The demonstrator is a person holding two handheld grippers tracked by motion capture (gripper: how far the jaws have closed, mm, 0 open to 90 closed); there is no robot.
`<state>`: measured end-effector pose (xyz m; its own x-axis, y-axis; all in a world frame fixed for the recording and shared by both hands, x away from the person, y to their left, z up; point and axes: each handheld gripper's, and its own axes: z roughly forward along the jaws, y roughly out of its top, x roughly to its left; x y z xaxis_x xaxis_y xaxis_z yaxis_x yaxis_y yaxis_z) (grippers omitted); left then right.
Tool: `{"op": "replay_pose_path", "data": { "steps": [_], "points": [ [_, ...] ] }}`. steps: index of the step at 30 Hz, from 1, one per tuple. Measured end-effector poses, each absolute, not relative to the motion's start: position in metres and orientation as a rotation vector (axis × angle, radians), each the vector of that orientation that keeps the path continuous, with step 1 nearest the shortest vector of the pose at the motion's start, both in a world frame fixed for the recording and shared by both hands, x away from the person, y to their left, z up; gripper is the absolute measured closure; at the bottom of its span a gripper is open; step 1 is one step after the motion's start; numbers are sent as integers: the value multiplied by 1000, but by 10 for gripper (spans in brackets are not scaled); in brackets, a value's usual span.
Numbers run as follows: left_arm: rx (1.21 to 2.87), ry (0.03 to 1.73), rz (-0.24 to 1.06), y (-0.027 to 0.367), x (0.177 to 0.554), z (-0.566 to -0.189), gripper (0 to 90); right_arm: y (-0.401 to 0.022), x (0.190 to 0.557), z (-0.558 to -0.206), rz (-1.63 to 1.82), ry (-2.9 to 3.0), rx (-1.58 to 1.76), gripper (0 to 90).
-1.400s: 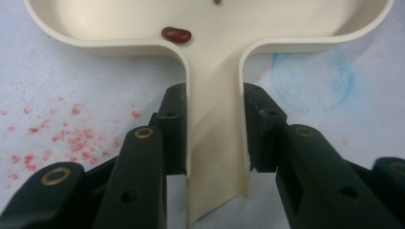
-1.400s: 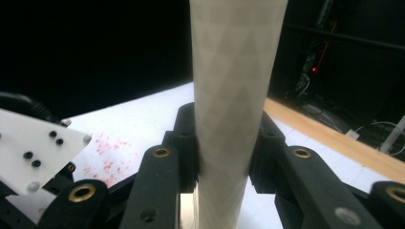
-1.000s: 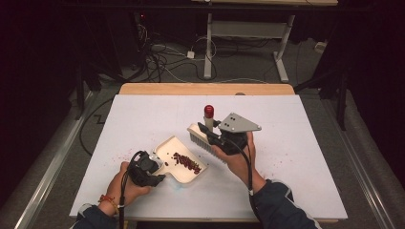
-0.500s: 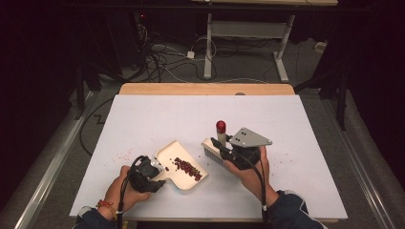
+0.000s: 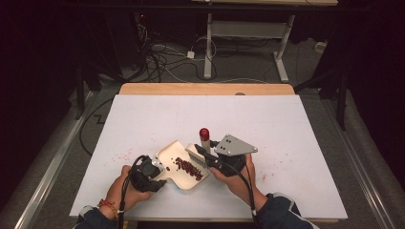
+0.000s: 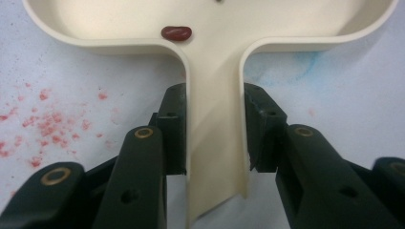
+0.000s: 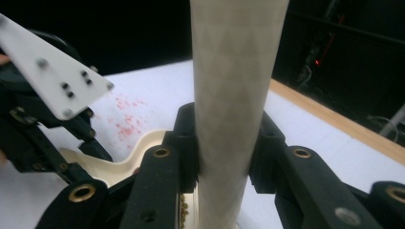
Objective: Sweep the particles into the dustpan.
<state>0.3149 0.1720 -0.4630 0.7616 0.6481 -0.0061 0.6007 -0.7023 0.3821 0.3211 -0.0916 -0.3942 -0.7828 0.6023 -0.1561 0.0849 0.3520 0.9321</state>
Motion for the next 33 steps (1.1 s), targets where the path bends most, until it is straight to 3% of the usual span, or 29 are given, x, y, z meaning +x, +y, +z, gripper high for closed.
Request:
{"op": "replay_pose_path", "data": {
  "steps": [7, 13, 33],
  "points": [
    [2594, 958, 180, 172, 315, -463, 637, -112, 322, -379, 1423, 2039, 612, 698],
    [2600, 955, 194, 172, 314, -462, 637, -113, 326, -391, 1337, 2092, 635, 699],
    [2597, 962, 190, 176, 311, -463, 637, -121, 283, -379, 1403, 2164, 571, 698]
  ]
}}
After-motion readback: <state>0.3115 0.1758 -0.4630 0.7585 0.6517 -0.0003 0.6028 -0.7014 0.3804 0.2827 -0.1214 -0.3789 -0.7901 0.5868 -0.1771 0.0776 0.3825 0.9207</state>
